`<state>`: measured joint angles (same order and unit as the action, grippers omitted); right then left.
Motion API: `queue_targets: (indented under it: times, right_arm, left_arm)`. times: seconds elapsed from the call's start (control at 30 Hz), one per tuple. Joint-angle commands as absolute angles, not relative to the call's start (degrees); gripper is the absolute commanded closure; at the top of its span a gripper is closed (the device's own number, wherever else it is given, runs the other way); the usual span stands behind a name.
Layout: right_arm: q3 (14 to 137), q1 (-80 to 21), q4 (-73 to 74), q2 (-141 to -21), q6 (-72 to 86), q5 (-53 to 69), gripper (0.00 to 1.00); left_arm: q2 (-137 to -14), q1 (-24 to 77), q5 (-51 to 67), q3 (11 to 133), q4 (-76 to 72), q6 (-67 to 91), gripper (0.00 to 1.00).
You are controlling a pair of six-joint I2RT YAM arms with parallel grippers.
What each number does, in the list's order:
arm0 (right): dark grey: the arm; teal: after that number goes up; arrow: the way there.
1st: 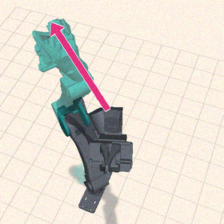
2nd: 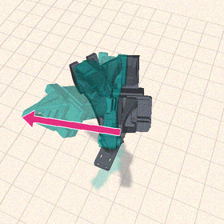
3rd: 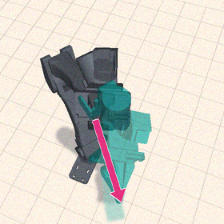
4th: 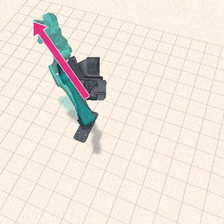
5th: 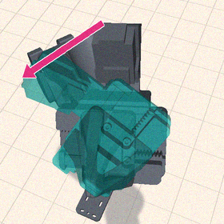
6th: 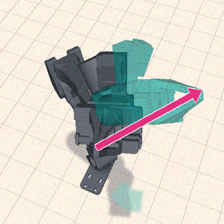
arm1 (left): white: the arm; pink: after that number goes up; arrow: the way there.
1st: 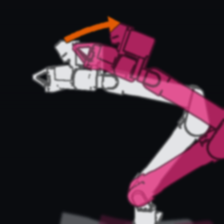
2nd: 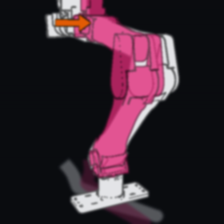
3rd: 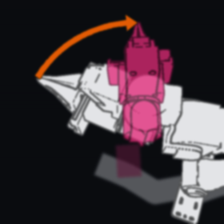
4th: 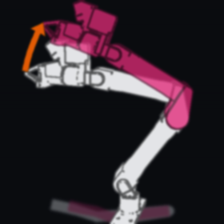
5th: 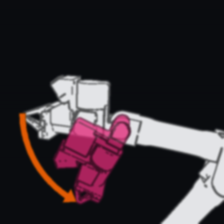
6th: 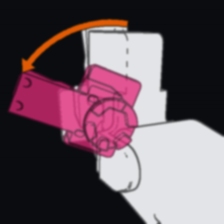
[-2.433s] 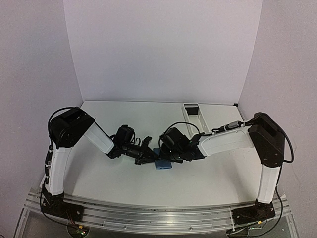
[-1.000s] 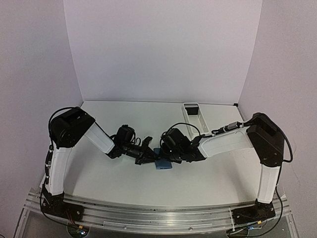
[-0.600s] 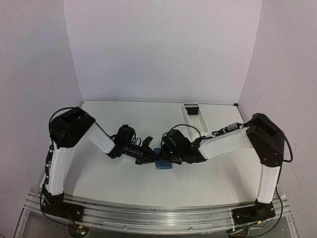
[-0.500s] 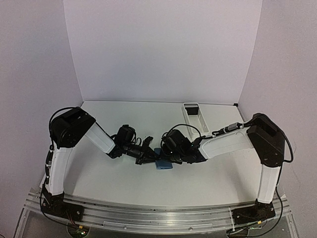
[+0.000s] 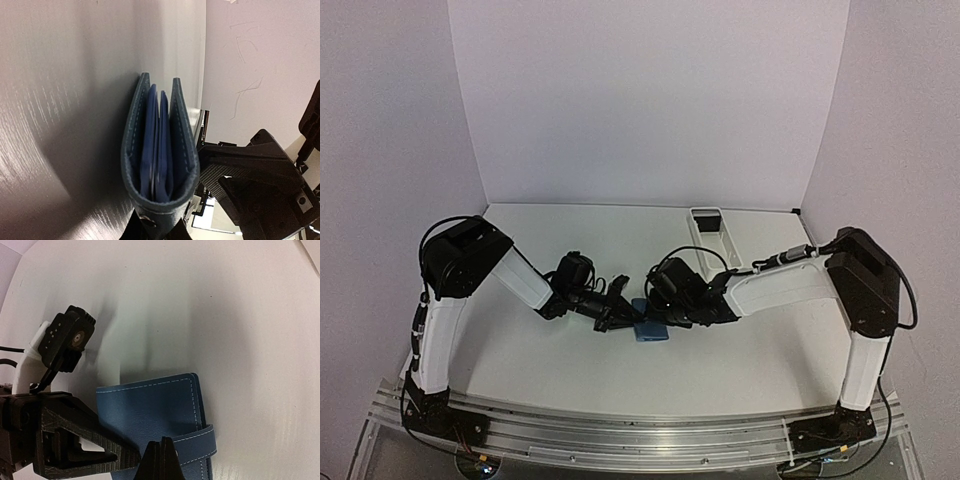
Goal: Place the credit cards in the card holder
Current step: Close the card holder at the center of the board.
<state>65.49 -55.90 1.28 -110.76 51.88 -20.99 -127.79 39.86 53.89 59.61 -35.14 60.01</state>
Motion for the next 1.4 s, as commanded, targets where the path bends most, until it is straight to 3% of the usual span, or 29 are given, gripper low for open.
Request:
queue_targets:
  times: [0.0, 1.37]
  right_arm:
    - [68.88, -55.77, 2.07, -110.72, 51.99, -19.78, 1.0]
    - [67.61, -55.74, 2.2, -113.04, 52.51, -18.2, 1.0]
  left_arm:
    - [-134.67, 40.61, 49.25, 56.41, -22.59, 59.41, 1.0]
    - [-134.64, 40.61, 49.16, 56.22, -22.86, 59.85, 1.0]
